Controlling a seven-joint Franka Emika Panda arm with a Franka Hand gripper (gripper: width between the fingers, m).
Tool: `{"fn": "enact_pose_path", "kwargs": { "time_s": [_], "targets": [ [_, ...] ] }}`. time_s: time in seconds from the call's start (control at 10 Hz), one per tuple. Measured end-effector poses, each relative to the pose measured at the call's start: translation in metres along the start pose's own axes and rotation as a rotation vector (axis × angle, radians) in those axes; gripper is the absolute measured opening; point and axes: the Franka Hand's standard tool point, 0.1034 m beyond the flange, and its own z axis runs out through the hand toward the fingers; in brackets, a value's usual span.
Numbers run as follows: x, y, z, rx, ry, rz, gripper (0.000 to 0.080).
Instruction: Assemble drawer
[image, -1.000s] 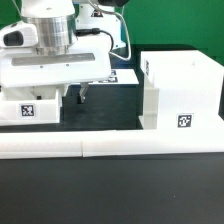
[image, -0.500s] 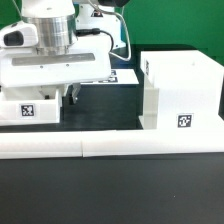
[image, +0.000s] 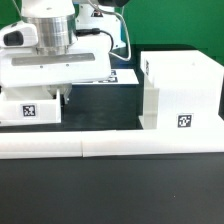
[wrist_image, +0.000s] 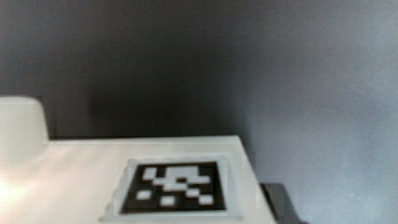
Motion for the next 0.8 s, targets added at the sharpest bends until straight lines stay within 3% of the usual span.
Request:
{"fn": "enact_pose_path", "kwargs": {
  "time_s": [0.3,0.8],
  "targets": [
    [0.002,-0.003,-0.001,0.001,0.000,0.007,0.0041],
    [0.025,-0.058,-0.025,0.011,0.027,0.009,0.0041]
  ]
}}
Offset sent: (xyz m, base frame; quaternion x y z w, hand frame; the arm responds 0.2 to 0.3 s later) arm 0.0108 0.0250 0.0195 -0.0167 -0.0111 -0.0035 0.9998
